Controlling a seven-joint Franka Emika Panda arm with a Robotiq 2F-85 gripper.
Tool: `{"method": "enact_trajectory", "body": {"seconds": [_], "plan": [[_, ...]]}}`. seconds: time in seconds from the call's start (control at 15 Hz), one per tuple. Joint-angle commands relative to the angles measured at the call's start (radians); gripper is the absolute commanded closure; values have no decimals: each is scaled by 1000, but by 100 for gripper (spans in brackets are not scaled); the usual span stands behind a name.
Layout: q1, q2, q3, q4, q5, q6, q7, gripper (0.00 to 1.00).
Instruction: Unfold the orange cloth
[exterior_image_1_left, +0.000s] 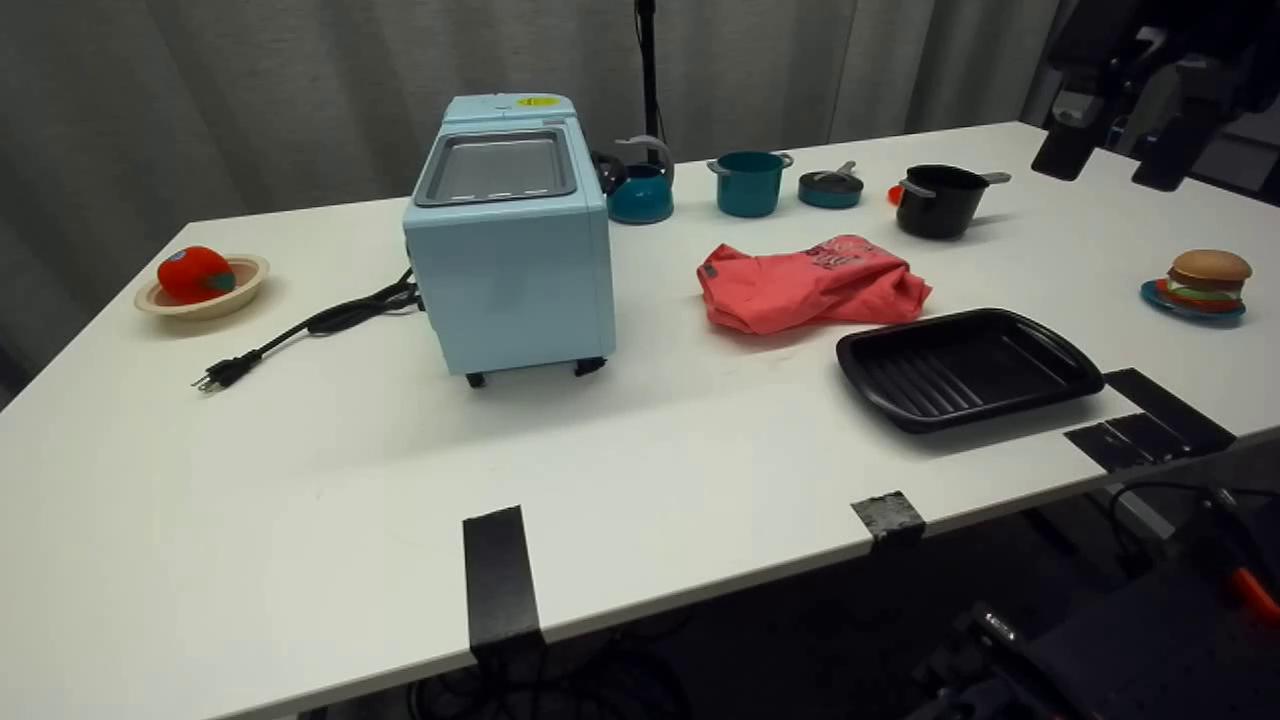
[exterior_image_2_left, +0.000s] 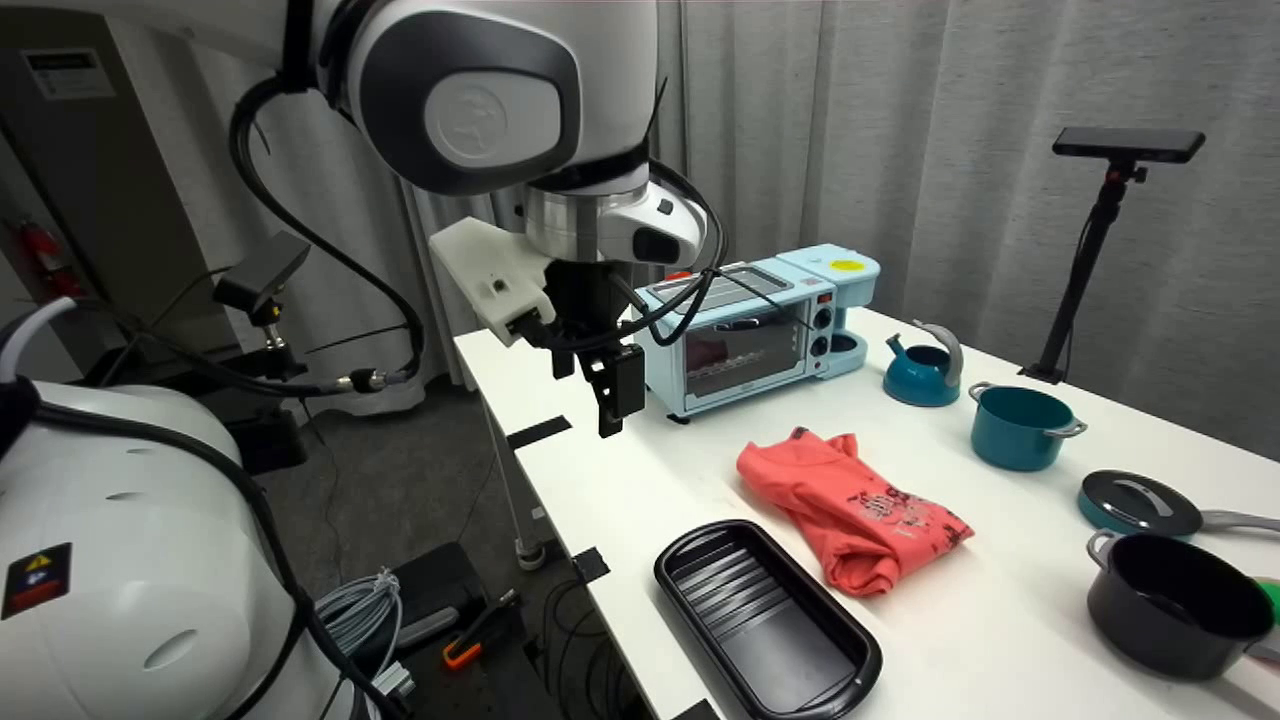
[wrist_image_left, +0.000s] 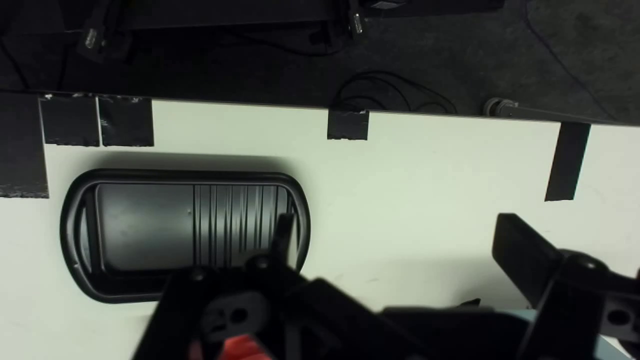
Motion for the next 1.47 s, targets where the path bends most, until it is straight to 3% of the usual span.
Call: {"method": "enact_trajectory", "body": {"seconds": [0.0, 0.73, 1.4], "plan": [[-8, 0, 7, 2, 5, -3, -5, 0], [-7, 31, 16, 13, 7, 24, 6, 0], [-3, 403, 30, 223, -6, 273, 5, 0]]}}
